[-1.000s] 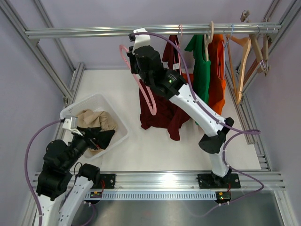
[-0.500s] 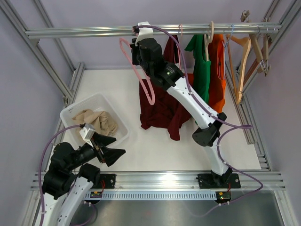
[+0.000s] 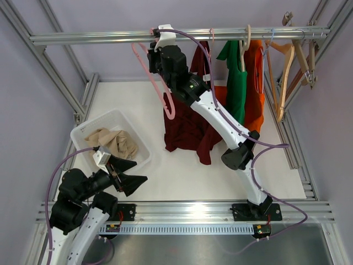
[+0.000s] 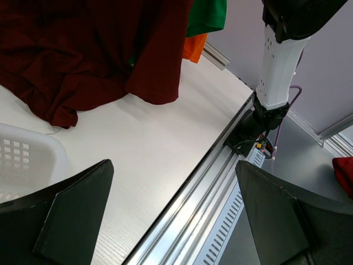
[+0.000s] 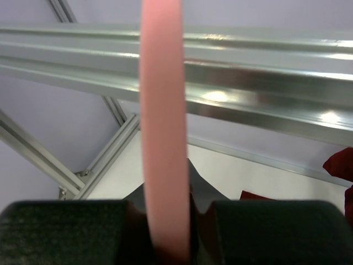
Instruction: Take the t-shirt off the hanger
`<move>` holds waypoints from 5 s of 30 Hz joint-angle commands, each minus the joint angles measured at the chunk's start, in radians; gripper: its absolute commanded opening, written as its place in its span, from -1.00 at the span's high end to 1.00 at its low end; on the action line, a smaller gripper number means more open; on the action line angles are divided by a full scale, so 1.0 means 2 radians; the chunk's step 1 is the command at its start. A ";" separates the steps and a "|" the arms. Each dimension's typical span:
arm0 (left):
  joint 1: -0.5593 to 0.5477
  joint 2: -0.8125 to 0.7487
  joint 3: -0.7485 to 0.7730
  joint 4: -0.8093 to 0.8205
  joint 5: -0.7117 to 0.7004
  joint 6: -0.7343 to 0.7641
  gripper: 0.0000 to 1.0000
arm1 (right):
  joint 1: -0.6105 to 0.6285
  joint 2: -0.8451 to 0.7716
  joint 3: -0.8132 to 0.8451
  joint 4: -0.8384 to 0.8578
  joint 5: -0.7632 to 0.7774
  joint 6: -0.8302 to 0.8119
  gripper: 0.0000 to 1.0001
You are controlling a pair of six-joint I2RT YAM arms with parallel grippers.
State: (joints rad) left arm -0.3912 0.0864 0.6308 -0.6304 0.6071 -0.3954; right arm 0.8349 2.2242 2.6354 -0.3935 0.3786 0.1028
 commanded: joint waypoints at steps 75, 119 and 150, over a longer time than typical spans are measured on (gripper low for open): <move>0.007 -0.001 -0.005 0.028 0.020 -0.006 -0.98 | 0.004 -0.304 -0.330 0.059 -0.078 0.076 -0.55; 0.043 0.026 -0.006 0.028 0.025 -0.009 -0.98 | -0.146 -0.271 -0.290 -0.103 0.012 -0.009 0.80; 0.007 0.179 0.077 0.151 0.052 -0.076 -0.98 | -0.078 -0.534 -0.592 0.053 0.049 0.024 1.00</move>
State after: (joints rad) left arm -0.3378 0.4145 0.7078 -0.4137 0.6998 -0.5251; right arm 0.6067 1.2407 1.5074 -0.3634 0.3904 0.1173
